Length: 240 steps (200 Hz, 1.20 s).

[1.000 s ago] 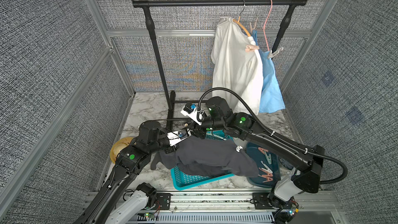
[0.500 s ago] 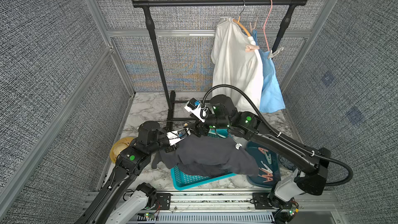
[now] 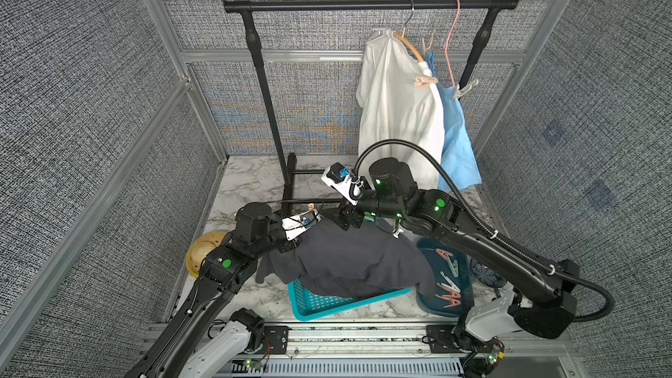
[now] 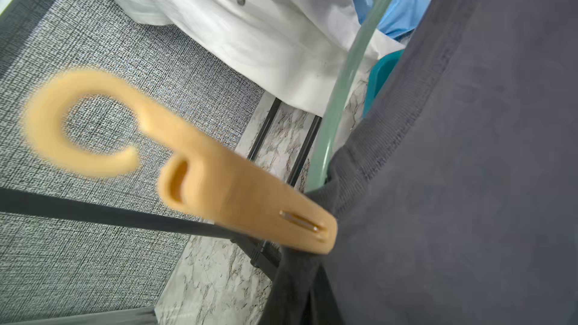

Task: Use clothespins to secure the t-shirt on both sides of the hanger
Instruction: Hang the hanger on the clothesline.

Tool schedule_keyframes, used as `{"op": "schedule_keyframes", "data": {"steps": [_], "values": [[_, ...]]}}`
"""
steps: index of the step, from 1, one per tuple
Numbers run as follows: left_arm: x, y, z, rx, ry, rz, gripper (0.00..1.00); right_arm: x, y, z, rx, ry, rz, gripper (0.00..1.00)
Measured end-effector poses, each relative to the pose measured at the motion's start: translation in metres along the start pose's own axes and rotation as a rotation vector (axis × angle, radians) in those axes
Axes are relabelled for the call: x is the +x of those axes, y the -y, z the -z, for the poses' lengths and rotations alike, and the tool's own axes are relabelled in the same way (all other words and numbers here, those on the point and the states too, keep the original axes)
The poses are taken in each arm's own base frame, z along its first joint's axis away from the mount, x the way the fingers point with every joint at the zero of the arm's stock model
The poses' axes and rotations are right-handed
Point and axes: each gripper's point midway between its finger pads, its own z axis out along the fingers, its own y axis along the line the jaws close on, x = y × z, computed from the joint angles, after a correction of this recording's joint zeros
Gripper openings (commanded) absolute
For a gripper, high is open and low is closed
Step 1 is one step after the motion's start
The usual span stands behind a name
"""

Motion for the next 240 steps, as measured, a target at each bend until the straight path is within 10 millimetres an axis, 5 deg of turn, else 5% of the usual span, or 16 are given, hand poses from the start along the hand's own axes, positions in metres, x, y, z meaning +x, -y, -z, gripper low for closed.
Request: {"op": "schedule_keyframes", "data": {"steps": [29, 62, 108, 165, 240], "values": [[0.000, -0.002, 0.002, -0.016, 0.005, -0.002, 0.00, -0.009, 0.028, 0.033, 0.132, 0.013, -0.025, 0.85], [-0.004, -0.007, 0.006, -0.046, 0.022, -0.008, 0.00, -0.009, 0.039, 0.103, 0.221, 0.062, -0.110, 0.90], [-0.024, -0.018, 0.021, -0.088, 0.092, -0.032, 0.00, 0.062, 0.038, 0.168, 0.222, -0.022, -0.343, 0.90], [-0.035, -0.022, 0.034, -0.114, 0.136, -0.056, 0.00, 0.119, 0.005, 0.195, 0.105, -0.059, -0.558, 0.87], [-0.053, -0.028, 0.050, -0.146, 0.207, -0.072, 0.00, 0.152, 0.003, 0.164, -0.017, -0.104, -0.693, 0.79]]}}
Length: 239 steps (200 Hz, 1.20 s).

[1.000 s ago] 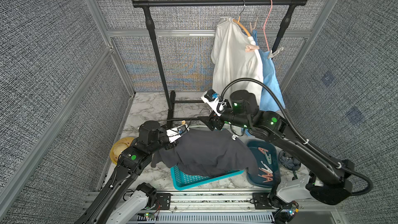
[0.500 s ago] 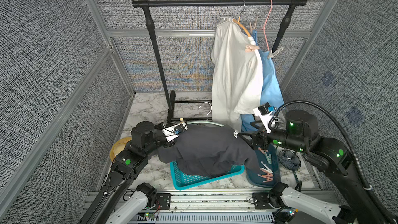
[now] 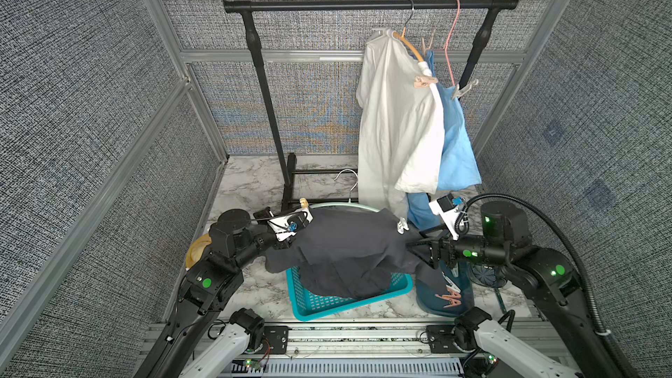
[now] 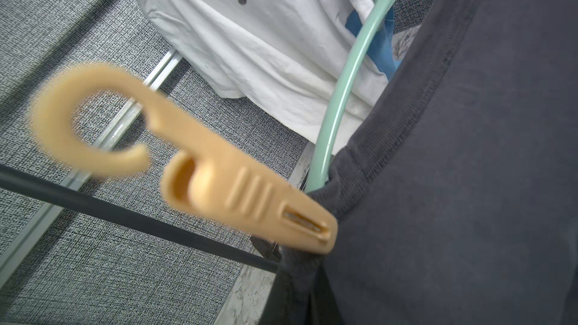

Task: Use clothespins to secure the t-shirt on both sides of the hanger
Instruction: Hang the hanger on the clothesline.

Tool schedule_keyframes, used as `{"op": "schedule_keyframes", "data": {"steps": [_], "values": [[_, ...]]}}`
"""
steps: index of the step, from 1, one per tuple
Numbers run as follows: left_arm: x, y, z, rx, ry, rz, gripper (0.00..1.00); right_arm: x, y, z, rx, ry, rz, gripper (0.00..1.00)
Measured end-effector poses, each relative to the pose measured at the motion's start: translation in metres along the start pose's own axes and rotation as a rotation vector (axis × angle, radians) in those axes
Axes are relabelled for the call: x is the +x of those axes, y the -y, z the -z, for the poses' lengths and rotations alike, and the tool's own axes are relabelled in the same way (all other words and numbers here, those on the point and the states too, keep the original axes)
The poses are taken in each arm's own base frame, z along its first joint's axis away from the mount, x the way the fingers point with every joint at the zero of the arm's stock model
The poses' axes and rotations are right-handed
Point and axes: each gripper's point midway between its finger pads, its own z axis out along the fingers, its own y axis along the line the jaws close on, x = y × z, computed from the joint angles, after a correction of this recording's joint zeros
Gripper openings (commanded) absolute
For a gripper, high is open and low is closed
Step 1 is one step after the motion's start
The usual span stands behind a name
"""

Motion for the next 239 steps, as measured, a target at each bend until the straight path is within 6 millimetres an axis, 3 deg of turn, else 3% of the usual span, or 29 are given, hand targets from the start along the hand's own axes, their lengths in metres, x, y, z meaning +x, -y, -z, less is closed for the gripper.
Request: {"op": "schedule_keyframes", "data": {"steps": [37, 98, 142, 172, 193, 205, 239], "values": [[-0.007, -0.004, -0.002, -0.001, 0.022, 0.000, 0.00, -0.004, -0.008, -0.011, -0.106, -0.018, -0.003, 0.60], [-0.013, -0.012, -0.008, -0.017, 0.040, -0.010, 0.00, -0.005, -0.035, 0.001, -0.245, 0.057, 0.093, 0.00], [-0.027, -0.023, -0.014, -0.046, 0.088, -0.037, 0.00, -0.015, -0.047, 0.015, -0.257, 0.127, 0.153, 0.00], [-0.037, -0.037, -0.005, -0.103, 0.110, -0.060, 0.36, -0.031, -0.052, 0.019, -0.256, 0.142, 0.150, 0.00], [-0.039, -0.044, 0.006, -0.153, 0.107, -0.064, 0.52, -0.045, -0.052, 0.020, -0.241, 0.155, 0.113, 0.00], [-0.039, -0.045, 0.014, -0.173, 0.108, -0.067, 0.59, -0.051, -0.051, 0.020, -0.232, 0.163, 0.109, 0.00], [-0.027, -0.039, 0.034, -0.218, 0.078, -0.067, 0.64, -0.063, -0.054, 0.023, -0.228, 0.195, 0.127, 0.00]]}}
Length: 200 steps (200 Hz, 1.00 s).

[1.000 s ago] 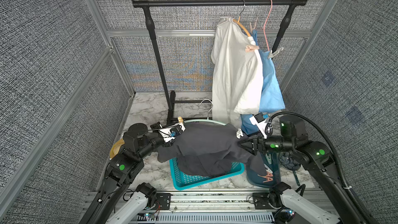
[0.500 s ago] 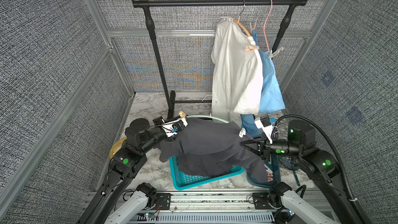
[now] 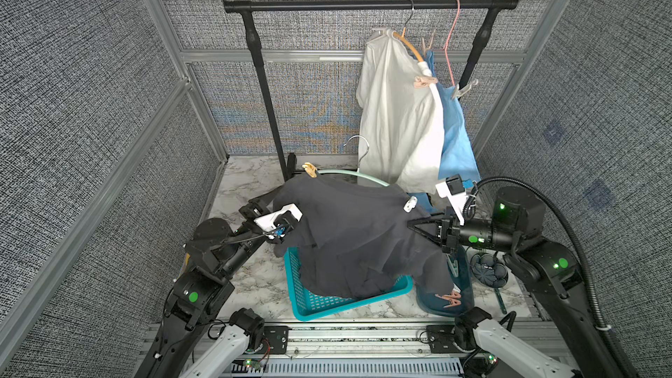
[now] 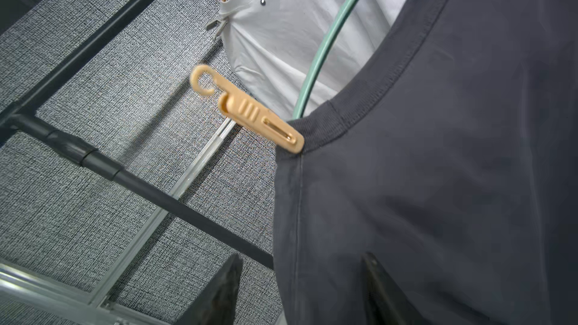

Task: Use clothespins to secure the t-shirt on both sides of the hanger
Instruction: Hang the hanger on the clothesline.

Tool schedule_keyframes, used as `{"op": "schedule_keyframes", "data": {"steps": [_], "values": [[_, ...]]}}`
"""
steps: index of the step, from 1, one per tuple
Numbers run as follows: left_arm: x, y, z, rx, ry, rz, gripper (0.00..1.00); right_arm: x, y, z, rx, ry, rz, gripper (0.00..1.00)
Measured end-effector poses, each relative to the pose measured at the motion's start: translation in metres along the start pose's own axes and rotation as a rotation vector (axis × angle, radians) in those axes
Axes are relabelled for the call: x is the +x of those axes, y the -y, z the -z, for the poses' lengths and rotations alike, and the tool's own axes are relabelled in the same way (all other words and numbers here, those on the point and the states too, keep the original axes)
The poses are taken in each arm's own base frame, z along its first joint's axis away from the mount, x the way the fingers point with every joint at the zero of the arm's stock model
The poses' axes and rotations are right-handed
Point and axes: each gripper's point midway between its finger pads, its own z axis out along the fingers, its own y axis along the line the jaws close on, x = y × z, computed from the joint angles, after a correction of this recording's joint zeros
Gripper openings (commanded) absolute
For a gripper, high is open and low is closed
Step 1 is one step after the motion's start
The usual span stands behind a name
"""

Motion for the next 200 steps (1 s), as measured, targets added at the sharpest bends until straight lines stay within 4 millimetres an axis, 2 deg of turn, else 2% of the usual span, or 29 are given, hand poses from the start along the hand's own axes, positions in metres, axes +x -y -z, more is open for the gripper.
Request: {"op": "schedule_keyframes", "data": {"steps": [17, 35, 70, 89, 106, 128, 141, 154, 179, 200], "values": [[0.004, 0.000, 0.011, -0.023, -0.014, 0.015, 0.65, -0.008, -0.004, 0.003, 0.003, 0.016, 0.006, 0.00], [0.003, -0.004, 0.021, -0.052, -0.010, 0.044, 0.65, -0.026, -0.015, 0.012, 0.005, 0.054, 0.034, 0.00], [0.007, -0.002, 0.027, -0.058, -0.020, 0.127, 0.65, -0.081, -0.043, 0.036, 0.033, 0.168, 0.091, 0.00], [0.010, 0.002, 0.026, -0.047, -0.025, 0.171, 0.65, -0.107, -0.055, 0.045, 0.038, 0.214, 0.114, 0.00], [0.011, 0.007, 0.023, -0.020, -0.029, 0.208, 0.65, -0.139, -0.068, 0.053, 0.045, 0.260, 0.143, 0.00], [0.009, 0.020, 0.014, 0.063, -0.026, 0.254, 0.66, -0.180, -0.081, 0.061, 0.056, 0.327, 0.181, 0.00], [0.011, 0.032, 0.008, 0.124, -0.029, 0.286, 0.67, -0.197, -0.082, 0.063, 0.071, 0.359, 0.196, 0.00], [0.011, 0.045, 0.003, 0.185, -0.021, 0.326, 0.67, -0.208, -0.083, 0.064, 0.082, 0.377, 0.205, 0.00], [0.011, 0.071, -0.010, 0.310, -0.007, 0.436, 0.59, -0.221, -0.082, 0.066, 0.102, 0.400, 0.212, 0.00], [0.004, 0.092, -0.028, 0.421, 0.003, 0.514, 0.57, -0.229, -0.079, 0.069, 0.135, 0.427, 0.219, 0.00]]}}
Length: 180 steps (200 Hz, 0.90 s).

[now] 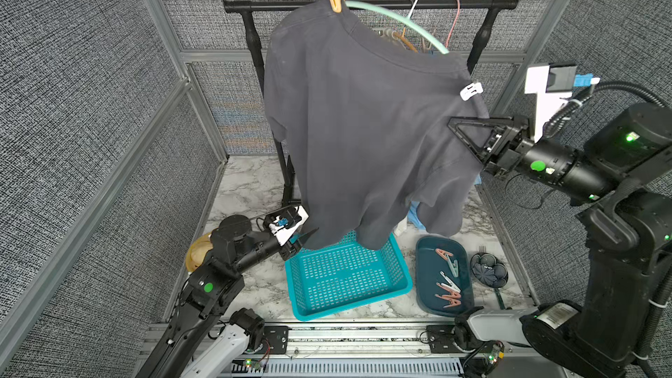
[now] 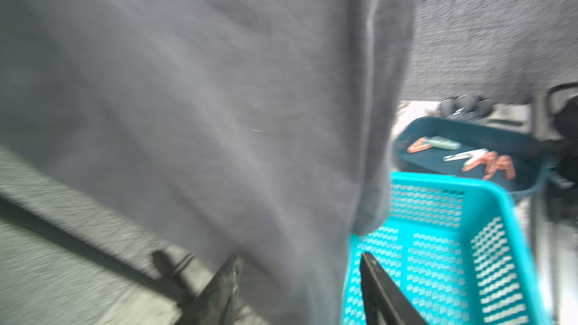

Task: Use clothespins to secure the t-shirt on both sides of the hanger
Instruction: Hang the hanger on the clothesline.

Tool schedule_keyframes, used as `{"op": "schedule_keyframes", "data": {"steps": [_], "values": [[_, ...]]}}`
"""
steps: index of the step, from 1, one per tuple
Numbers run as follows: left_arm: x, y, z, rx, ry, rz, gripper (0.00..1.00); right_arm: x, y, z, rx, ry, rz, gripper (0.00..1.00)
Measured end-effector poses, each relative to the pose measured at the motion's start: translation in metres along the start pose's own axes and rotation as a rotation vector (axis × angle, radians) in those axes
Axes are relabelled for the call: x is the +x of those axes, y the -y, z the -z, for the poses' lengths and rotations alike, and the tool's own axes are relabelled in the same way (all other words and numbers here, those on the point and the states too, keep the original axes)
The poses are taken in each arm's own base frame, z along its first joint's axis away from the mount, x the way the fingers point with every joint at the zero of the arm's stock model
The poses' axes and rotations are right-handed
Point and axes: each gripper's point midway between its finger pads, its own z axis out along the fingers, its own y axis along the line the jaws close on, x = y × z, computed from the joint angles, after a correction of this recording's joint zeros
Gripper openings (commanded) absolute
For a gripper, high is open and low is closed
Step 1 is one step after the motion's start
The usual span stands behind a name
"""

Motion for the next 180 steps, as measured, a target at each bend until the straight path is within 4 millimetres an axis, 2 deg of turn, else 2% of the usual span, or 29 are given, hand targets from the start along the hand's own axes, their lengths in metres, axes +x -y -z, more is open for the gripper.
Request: {"op": "schedule_keyframes", "data": {"steps": [24, 43, 63, 91, 116, 145, 180], "values": [[0.004, 0.017, -0.039, 0.119, -0.024, 0.056, 0.57, -0.001, 0.008, -0.002, 0.040, 0.007, 0.015, 0.00], [0.012, 0.030, -0.070, 0.180, -0.049, 0.077, 0.63, 0.006, 0.017, -0.004, 0.079, -0.021, 0.006, 0.00], [0.017, 0.029, -0.103, 0.173, -0.049, 0.086, 0.61, 0.018, 0.025, -0.006, 0.111, -0.060, -0.017, 0.00], [0.031, -0.009, -0.156, 0.022, -0.101, 0.131, 0.52, 0.030, 0.029, -0.006, 0.129, -0.101, -0.047, 0.00], [0.020, -0.049, -0.192, -0.138, -0.093, 0.160, 0.53, 0.037, 0.026, -0.005, 0.126, -0.127, -0.062, 0.00], [0.010, -0.091, -0.216, -0.325, -0.056, 0.167, 0.53, 0.058, 0.016, -0.016, 0.109, -0.189, -0.056, 0.00], [0.001, -0.133, -0.239, -0.491, -0.036, 0.170, 0.52, 0.088, 0.005, -0.051, 0.122, -0.268, -0.017, 0.00]]}}
